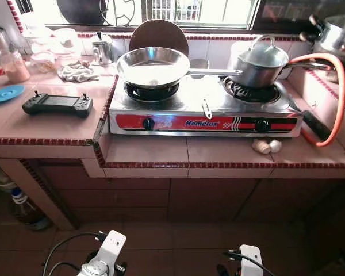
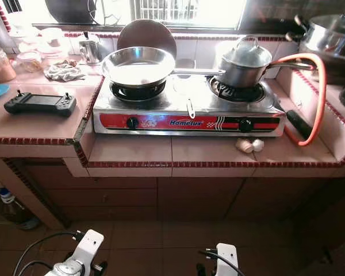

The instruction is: Kitchen organization

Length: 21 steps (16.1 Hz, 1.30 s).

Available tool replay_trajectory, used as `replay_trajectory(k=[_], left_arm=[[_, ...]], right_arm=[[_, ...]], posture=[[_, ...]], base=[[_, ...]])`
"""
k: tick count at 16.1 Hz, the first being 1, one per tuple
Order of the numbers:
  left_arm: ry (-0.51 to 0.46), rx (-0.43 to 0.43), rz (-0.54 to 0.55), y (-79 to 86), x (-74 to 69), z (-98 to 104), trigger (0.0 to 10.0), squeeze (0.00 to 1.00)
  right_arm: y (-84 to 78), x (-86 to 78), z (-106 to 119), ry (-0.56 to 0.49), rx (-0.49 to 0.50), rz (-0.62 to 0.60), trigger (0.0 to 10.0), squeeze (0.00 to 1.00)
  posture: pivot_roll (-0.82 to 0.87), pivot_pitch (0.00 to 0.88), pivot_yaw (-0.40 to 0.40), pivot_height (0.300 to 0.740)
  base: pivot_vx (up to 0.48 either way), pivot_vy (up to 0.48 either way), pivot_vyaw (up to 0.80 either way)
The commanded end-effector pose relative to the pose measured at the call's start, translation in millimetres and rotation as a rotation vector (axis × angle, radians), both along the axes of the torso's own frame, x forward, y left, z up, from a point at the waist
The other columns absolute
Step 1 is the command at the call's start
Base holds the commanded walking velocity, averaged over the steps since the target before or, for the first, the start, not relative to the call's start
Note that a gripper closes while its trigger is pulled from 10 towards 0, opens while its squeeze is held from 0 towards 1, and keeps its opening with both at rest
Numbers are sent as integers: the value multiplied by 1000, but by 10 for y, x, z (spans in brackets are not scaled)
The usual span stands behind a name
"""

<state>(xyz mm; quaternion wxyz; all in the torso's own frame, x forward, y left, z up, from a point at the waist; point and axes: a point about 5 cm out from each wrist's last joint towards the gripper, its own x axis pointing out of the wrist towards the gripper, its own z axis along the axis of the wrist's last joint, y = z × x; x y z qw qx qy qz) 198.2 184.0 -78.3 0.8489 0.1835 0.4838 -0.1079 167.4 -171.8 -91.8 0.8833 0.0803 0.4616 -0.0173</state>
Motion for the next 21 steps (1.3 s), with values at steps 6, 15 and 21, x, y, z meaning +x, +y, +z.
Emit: replay_trajectory(k=[6, 15, 21], left_arm=[[-6, 27, -87, 3, 55, 32, 10000, 0], [-19, -8, -18, -27, 30, 15, 10000, 0], [-12, -4, -19, -25, 15, 7, 10000, 0]], right_arm=[[-32, -23, -9, 0, 11, -98, 10000, 0], [-125, -70, -18, 7, -4, -110, 10000, 0], [-119, -20, 2, -2, -9, -93, 10000, 0]], posture=[[146, 0, 51, 740], [125, 0, 36, 740], [124, 0, 27, 740]], base=[[0, 0, 0], [0, 0, 0], [0, 0, 0]])
